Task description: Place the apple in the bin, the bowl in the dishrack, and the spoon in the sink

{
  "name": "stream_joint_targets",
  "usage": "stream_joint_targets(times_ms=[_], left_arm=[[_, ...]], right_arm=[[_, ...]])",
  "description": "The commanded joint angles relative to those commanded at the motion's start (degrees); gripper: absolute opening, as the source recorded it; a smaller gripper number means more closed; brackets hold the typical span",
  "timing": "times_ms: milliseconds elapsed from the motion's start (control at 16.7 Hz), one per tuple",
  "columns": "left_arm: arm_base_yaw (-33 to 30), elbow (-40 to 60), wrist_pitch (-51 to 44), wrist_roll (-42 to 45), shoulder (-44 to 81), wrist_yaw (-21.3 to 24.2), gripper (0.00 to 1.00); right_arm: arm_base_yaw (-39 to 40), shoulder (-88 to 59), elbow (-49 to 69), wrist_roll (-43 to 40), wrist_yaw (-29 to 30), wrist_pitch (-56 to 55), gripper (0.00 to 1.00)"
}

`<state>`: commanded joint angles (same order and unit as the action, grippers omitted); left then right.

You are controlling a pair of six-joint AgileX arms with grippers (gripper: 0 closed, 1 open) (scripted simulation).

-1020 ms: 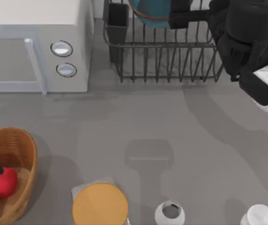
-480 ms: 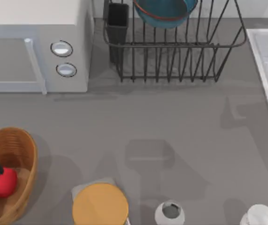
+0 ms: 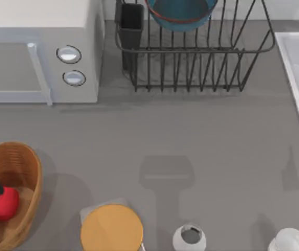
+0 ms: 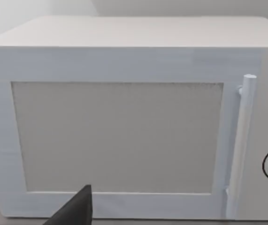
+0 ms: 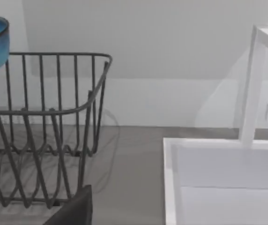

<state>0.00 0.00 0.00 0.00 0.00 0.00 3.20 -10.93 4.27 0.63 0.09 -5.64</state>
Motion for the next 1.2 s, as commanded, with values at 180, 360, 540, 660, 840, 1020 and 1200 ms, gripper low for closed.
stream_joint_targets(times_ms=[180,360,540,660,840,1020,1200], left_arm=[[0.0,0.0,0.0,0.0,0.0,0.0,1.0],[0.0,0.0,0.0,0.0,0.0,0.0,1.0],[0.0,0.0,0.0,0.0,0.0,0.0,1.0],[0.0,0.0,0.0,0.0,0.0,0.0,1.0],[0.0,0.0,0.0,0.0,0.0,0.0,1.0],[0.0,0.0,0.0,0.0,0.0,0.0,1.0],[0.0,0.0,0.0,0.0,0.0,0.0,1.0]], right_arm=[[-2.4,8.1,-3.3,-0.4,-0.2,4.0,1.0],[-3.2,10.9,-4.3,-0.6,-0.1,5.6,1.0],[-3.2,10.9,-4.3,-0.6,-0.1,5.6,1.0],[-3.0,10.7,-4.1,-0.6,-0.1,5.5,1.0],[-2.9,7.4,-2.3,-4.1,-0.4,7.4,1.0],[-3.0,-0.3,1.4,-12.9,-0.8,12.5,1.0],[-3.5,-11.4,6.1,-25.9,-0.9,20.4,1.0]])
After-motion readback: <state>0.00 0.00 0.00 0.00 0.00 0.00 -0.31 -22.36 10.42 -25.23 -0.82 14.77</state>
